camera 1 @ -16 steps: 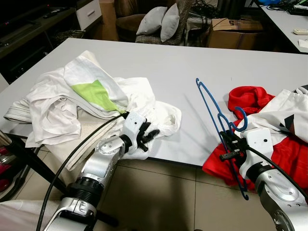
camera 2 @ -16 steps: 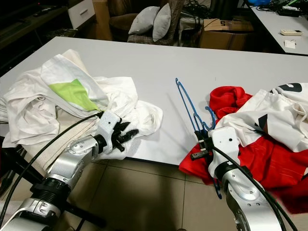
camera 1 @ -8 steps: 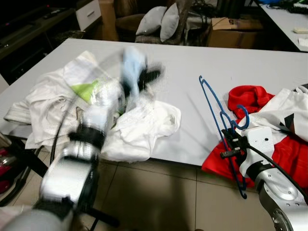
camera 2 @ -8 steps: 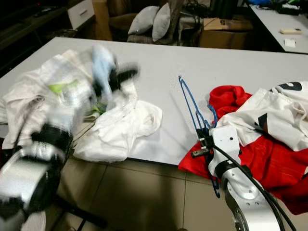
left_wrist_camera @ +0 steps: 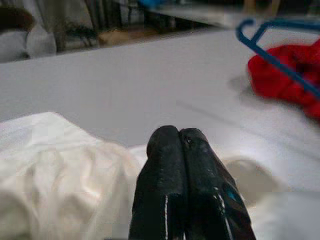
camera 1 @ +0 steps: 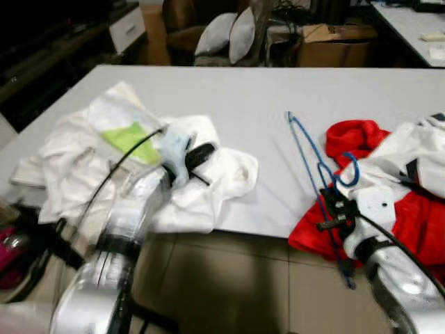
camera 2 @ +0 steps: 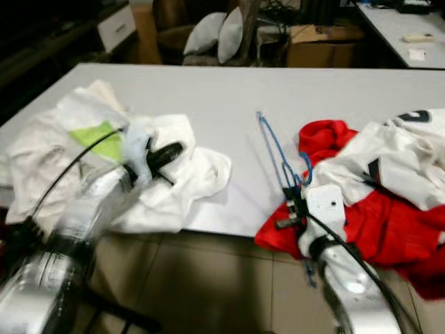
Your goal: Hang hanger
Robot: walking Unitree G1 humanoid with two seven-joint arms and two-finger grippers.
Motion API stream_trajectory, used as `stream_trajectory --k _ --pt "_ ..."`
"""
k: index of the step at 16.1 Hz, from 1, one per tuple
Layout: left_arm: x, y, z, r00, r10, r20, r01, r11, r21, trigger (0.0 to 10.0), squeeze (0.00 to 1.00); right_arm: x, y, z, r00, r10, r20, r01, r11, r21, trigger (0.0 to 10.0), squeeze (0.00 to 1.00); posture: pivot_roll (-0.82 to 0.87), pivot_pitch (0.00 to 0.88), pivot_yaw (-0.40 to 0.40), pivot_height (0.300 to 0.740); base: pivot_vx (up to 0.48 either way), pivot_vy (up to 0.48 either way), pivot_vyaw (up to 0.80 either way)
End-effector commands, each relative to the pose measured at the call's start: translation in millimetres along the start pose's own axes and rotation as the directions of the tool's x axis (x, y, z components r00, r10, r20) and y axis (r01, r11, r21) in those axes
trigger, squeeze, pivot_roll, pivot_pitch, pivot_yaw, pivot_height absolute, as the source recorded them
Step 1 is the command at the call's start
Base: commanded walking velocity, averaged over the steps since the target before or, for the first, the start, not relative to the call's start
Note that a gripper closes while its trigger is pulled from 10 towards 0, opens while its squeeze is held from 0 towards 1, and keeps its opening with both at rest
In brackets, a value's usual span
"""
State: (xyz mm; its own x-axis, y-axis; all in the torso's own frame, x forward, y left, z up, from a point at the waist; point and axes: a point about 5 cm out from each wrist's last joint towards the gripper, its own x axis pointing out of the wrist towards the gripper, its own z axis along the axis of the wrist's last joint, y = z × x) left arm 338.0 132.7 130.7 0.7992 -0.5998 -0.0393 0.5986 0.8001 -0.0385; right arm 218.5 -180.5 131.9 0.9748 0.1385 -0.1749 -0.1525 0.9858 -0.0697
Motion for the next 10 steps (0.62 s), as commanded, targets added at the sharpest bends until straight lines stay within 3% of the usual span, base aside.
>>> stream_trajectory --k 1,2,4,6,7,8,9,10 --pt "-5.5 1.8 10.5 0.997 0.058 0.051 -0.059 0.998 0.020 10.0 0.00 1.4 1.4 -0.4 1.000 -0.003 0.011 0.003 1.000 0.018 10.0 0.00 -0.15 0.000 0.105 0.740 0.000 0.480 -0.79" --pt "-16.7 3.2 2.3 0.993 0.115 0.033 -0.116 0.993 0.029 10.0 0.00 4.8 4.5 0.2 1.000 -0.009 0.027 0.008 0.999 0.047 10.0 0.00 -0.13 0.000 0.089 0.740 0.000 0.480 -0.79" --pt "-24.3 2.8 1.3 0.987 0.155 0.040 -0.156 0.987 0.024 10.0 0.00 7.7 8.4 1.4 0.999 -0.003 0.038 0.001 0.998 0.056 10.0 0.00 -0.12 0.000 0.079 0.740 0.000 0.414 -0.79" --pt "-25.4 2.3 4.3 0.981 0.189 0.037 -0.191 0.977 0.093 10.0 0.00 8.9 9.9 2.3 0.999 0.003 0.043 -0.005 0.999 0.042 10.0 0.00 -0.11 0.000 0.076 0.740 0.000 -0.480 -0.79" --pt "-22.9 -0.7 6.2 0.979 0.200 0.043 -0.203 0.976 0.081 10.0 0.16 9.8 8.0 2.0 0.999 -0.007 0.042 0.005 0.999 0.041 10.0 0.00 -0.11 0.000 0.077 0.740 0.000 -0.480 0.00" --pt "-19.7 -3.6 5.0 0.978 0.208 0.029 -0.209 0.977 0.051 10.0 0.15 11.0 7.0 2.8 0.999 -0.001 0.048 -0.001 0.999 0.047 10.0 0.00 -0.11 0.000 0.080 0.740 0.000 -0.480 0.00" --pt "-17.1 -6.3 3.5 0.981 0.194 0.025 -0.194 0.981 -0.002 10.0 0.43 12.0 7.1 3.2 0.999 0.028 0.042 -0.028 1.000 0.014 10.0 0.00 -0.12 0.000 0.080 0.740 0.000 0.000 0.00" --pt "-15.3 -9.0 2.8 0.986 0.166 0.028 -0.165 0.986 -0.022 10.0 1.00 11.7 7.2 3.7 0.998 0.057 0.037 -0.057 0.998 0.006 10.0 0.00 -0.12 0.000 0.080 0.740 0.000 0.000 0.00"
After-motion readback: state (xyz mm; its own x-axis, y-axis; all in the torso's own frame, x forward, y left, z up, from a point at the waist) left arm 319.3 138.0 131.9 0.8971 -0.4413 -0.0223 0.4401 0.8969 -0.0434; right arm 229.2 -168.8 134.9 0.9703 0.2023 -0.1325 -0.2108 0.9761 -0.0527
